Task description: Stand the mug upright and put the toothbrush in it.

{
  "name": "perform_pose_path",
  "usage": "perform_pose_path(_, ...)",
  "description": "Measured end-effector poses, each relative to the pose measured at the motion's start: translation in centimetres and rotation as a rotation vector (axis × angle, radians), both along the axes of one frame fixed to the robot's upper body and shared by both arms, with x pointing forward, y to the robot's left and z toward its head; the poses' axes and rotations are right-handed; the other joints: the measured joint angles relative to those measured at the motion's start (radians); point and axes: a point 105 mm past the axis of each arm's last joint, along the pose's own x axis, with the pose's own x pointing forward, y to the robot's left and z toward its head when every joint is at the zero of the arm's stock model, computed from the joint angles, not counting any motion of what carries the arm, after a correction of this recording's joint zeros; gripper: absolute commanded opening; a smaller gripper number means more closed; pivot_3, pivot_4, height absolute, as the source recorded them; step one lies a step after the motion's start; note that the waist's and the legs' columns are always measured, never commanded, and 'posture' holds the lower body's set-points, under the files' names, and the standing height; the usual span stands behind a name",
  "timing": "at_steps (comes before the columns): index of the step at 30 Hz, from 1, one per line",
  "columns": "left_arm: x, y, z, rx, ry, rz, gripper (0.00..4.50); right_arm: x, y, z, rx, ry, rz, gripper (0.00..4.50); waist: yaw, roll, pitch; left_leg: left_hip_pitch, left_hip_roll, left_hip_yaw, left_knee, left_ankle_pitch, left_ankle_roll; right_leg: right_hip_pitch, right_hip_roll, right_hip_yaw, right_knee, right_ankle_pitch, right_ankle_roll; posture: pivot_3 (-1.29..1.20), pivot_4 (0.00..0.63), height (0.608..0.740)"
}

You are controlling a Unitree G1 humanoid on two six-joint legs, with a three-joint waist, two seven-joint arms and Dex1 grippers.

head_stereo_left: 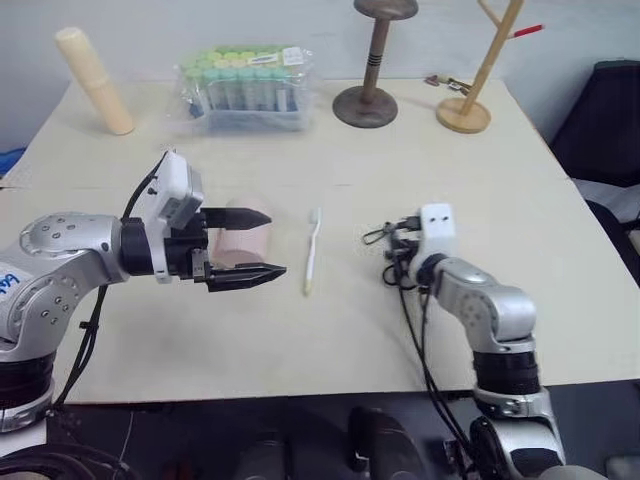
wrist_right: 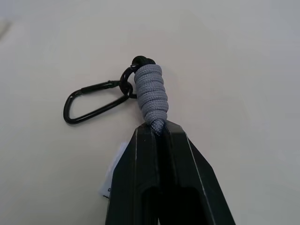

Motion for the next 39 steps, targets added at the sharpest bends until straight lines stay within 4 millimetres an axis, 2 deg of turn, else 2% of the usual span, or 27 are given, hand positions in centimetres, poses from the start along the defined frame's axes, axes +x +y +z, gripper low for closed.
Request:
perform_pose_path(1,0.1,-0.1,0.0,-0.011,0.004,-0.003,4.5,-0.4,-2.6,0.8,-0.022,-0.02,-0.072,0.03,0.005,0.0,0.0,0.0,0.0,0.0,0.0,0.0,0.0,0.0,0.0,0.0,-0.001,0.0,0.0,0.0,0.15,0.74)
perform_pose_path(4,0.4,-1.4,0.4,-0.05,-0.004,-0.046,4.5,-2.3,-8.6,1.7,-0.078,-0.031,-0.217,0.03,0.009,0.0,0.0,0.0,0.001,0.0,0.0,0.0,0.0,0.0,0.001,0.0,-0.001,0.0,0.0,0.0,0.15,0.74)
perform_pose_path(5,0.5,-2.0,0.5,-0.064,-0.009,-0.067,4.5,-3.0,-10.1,1.4,-0.082,-0.013,-0.249,0.03,0.009,0.0,0.0,0.0,0.001,0.001,0.0,0.0,0.0,0.0,0.002,0.0,-0.001,0.0,0.0,0.0,0.15,0.74)
perform_pose_path(7,0.7,-2.7,0.3,-0.064,-0.01,-0.092,4.5,-4.0,-11.5,0.3,-0.065,0.024,-0.28,0.03,0.005,0.0,0.0,0.002,0.002,0.003,-0.001,0.0,0.0,0.0,0.002,0.001,0.0,0.0,0.0,0.0,0.15,0.74)
perform_pose_path(11,0.1,-4.7,0.3,-0.056,-0.02,-0.194,4.5,-5.1,-12.9,-2.3,-0.028,0.112,-0.312,0.03,-0.01,0.0,0.0,0.004,0.002,0.004,-0.001,0.0,0.0,0.0,0.003,0.003,0.002,0.0,0.0,0.0,0.15,0.74)
perform_pose_path(14,0.0,-5.0,0.6,-0.054,-0.037,-0.217,4.5,-5.2,-13.0,-2.3,-0.026,0.106,-0.312,0.76,-0.016,0.0,0.0,0.004,0.002,0.004,-0.001,0.0,0.0,0.0,0.003,0.003,0.002,0.0,0.0,0.0,0.15,0.74)
perform_pose_path(17,0.1,-4.8,0.5,-0.043,-0.039,-0.209,4.5,-5.3,-13.0,-2.3,-0.032,0.104,-0.302,1.82,-0.015,0.0,0.0,0.003,0.002,0.004,-0.001,0.0,0.0,0.0,0.002,0.003,0.002,0.0,0.0,0.0,0.15,0.74)
perform_pose_path(19,0.3,-4.5,0.3,-0.039,-0.036,-0.186,4.5,-5.4,-12.9,-1.8,-0.048,0.095,-0.291,2.48,-0.015,0.0,0.0,0.003,0.002,0.004,-0.001,0.0,0.0,0.0,0.002,0.003,0.002,0.0,0.0,0.0,0.15,0.74)
perform_pose_path(21,0.8,-3.9,0.2,-0.039,-0.036,-0.134,4.5,-5.5,-13.1,-0.5,-0.091,0.075,-0.268,3.14,-0.013,0.0,0.0,0.003,0.002,0.003,0.0,0.0,0.0,0.0,0.002,0.003,0.001,0.0,0.0,0.0,0.15,0.74)
perform_pose_path(23,1.8,-2.3,0.0,-0.034,-0.022,-0.009,4.5,-5.4,-12.8,1.8,-0.192,0.041,-0.202,3.14,-0.013,0.001,0.0,0.003,0.002,0.003,0.0,0.0,0.0,0.0,0.002,0.003,0.001,0.0,0.0,0.0,0.15,0.74)
perform_pose_path(24,2.7,-1.0,0.2,-0.044,-0.008,0.082,4.5,-5.2,-12.4,3.4,-0.244,0.009,-0.156,3.14,-0.013,0.001,0.0,0.003,0.003,0.003,0.0,0.0,0.0,0.0,0.002,0.003,0.001,0.0,0.0,0.0,0.15,0.74)
perform_pose_path(26,4.4,1.6,0.6,-0.072,0.022,0.271,4.5,-4.8,-10.2,6.2,-0.261,-0.069,-0.025,3.14,-0.016,0.001,0.0,0.004,0.003,0.002,-0.001,0.0,0.0,0.0,0.003,0.003,0.001,0.0,0.0,0.0,0.15,0.74)
perform_pose_path(27,5.3,3.0,0.7,-0.089,0.052,0.374,4.5,-4.7,-8.4,7.2,-0.236,-0.095,0.082,3.14,-0.017,0.001,0.0,0.004,0.003,0.002,-0.001,0.0,0.0,0.0,0.003,0.003,0.001,0.0,0.0,0.0,0.15,0.74)
perform_pose_path(28,6.4,4.9,0.7,-0.107,0.1,0.505,4.5,-4.9,-5.6,8.0,-0.209,-0.111,0.236,3.14,-0.018,0.001,0.0,0.004,0.004,0.001,-0.001,0.0,0.0,0.0,0.003,0.003,0.001,0.0,0.0,0.0,0.15,0.74)
perform_pose_path(31,8.0,9.3,-0.6,-0.12,0.242,0.778,4.5,-7.6,2.1,8.9,-0.152,-0.11,0.693,3.14,-0.015,0.001,0.001,0.003,0.003,0.0,-0.002,0.0,0.0,0.0,0.003,0.001,0.0,0.0,0.0,0.0,0.15,0.74)
perform_pose_path(33,8.2,10.8,-2.2,-0.079,0.334,0.873,4.5,-10.1,5.2,9.0,-0.127,-0.072,0.939,3.14,-0.004,-0.001,0.001,0.001,0.001,-0.001,-0.002,0.0,0.0,0.0,0.001,-0.001,0.0,0.0,0.0,0.0,0.15,0.74)
perform_pose_path(36,8.3,11.5,-3.9,-0.031,0.45,0.939,4.5,-12.8,7.4,9.4,-0.147,-0.039,1.159,3.14,0.021,-0.005,0.002,-0.002,0.0,-0.003,0.003,-0.001,0.002,0.0,0.001,-0.002,-0.001,0.001,0.001,0.0,0.15,0.74)
perform_pose_path(39,8.7,11.2,-4.9,-0.003,0.51,0.955,4.5,-13.4,8.2,9.2,-0.172,-0.023,1.233,3.14,0.035,-0.009,0.002,-0.005,0.0,-0.004,0.009,-0.001,0.002,0.001,0.0,-0.003,-0.001,0.002,0.003,0.0,0.15,0.74)
